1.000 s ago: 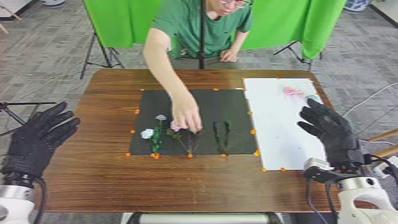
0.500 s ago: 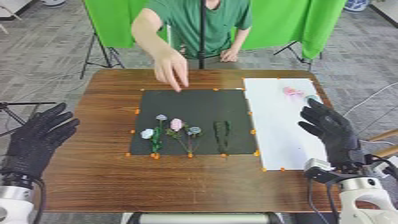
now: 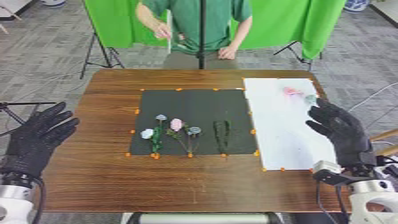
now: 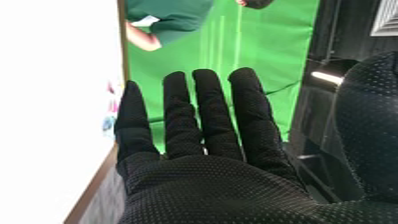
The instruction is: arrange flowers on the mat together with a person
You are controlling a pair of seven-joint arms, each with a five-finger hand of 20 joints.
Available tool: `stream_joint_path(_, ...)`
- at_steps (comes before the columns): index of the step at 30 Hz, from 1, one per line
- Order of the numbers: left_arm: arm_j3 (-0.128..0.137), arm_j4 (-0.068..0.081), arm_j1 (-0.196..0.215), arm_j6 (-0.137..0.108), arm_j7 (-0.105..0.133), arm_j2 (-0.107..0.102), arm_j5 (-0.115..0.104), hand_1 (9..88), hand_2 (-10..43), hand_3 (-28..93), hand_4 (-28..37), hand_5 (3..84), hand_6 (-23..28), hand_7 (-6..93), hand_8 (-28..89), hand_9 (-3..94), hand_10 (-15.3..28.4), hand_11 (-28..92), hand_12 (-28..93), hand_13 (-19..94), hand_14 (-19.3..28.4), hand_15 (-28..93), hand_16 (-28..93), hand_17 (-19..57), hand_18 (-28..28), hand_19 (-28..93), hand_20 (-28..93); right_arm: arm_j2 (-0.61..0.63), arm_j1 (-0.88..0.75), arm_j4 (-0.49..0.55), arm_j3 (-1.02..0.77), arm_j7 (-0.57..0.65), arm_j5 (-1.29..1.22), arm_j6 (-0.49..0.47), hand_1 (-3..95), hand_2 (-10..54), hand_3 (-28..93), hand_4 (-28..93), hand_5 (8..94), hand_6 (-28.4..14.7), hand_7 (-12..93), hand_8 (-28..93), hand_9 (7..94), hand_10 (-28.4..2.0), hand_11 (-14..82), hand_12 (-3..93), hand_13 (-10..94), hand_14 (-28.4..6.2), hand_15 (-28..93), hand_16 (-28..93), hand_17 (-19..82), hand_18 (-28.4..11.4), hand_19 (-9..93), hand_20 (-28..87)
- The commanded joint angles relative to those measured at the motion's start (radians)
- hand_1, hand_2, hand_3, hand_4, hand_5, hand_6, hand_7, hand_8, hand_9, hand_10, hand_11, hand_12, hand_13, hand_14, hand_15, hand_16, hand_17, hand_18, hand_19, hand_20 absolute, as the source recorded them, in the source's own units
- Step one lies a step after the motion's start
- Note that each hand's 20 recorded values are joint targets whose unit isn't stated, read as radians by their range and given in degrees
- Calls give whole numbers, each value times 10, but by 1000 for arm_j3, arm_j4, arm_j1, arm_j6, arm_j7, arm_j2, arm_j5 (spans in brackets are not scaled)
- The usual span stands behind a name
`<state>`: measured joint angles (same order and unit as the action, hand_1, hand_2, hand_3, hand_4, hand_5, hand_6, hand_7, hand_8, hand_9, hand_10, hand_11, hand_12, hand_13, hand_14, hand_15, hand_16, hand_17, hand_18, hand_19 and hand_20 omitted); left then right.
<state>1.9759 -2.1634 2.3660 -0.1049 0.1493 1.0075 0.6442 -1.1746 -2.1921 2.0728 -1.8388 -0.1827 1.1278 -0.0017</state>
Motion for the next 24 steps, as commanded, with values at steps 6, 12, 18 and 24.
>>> stream_joint_path(6, 1, 0, 22, -1, -6, 6, 0, 252, 1, 686, -232, 386, 48, 166, -66, 336, 134, 222, 169, 308, 160, 255, 31, -48, 222, 390, 117, 33, 63, -27, 81, -23, 3, 93, 183, -38, 857, -253, 397, -36, 153, -100, 398, -135, 84, 221, 331, -104, 67, 356, 59, -206, 354, 233)
stream_joint_path(12, -1, 6, 6, 5, -2, -11, 2, 253, 1, 687, -233, 386, 48, 167, -66, 336, 133, 222, 168, 308, 160, 255, 32, -48, 223, 391, 117, 170, 183, -91, 152, 17, 88, 182, 192, -40, 857, -255, 398, -37, 154, -100, 400, -132, 87, 220, 335, -104, 77, 349, 65, -206, 355, 235)
stream_joint_path(18, 13, -6, 38, -3, 2, -3, -2, 253, 1, 687, -232, 387, 49, 164, -66, 336, 134, 222, 169, 308, 160, 256, 32, -48, 223, 391, 117, 341, 439, -217, 346, 151, 386, 381, 219, -49, 850, -263, 391, -35, 166, -102, 398, -124, 101, 220, 338, -101, 83, 348, 75, -200, 373, 242)
stream_joint_path(24, 4, 1, 23, -1, 4, -20, -2, 253, 2, 686, -233, 386, 48, 167, -66, 336, 134, 222, 168, 308, 159, 255, 31, -48, 223, 390, 117, 445, 567, -310, 467, 330, 806, 494, 272, -87, 853, -281, 431, -36, 179, -128, 447, -92, 134, 194, 381, -68, 103, 321, 112, -188, 399, 236)
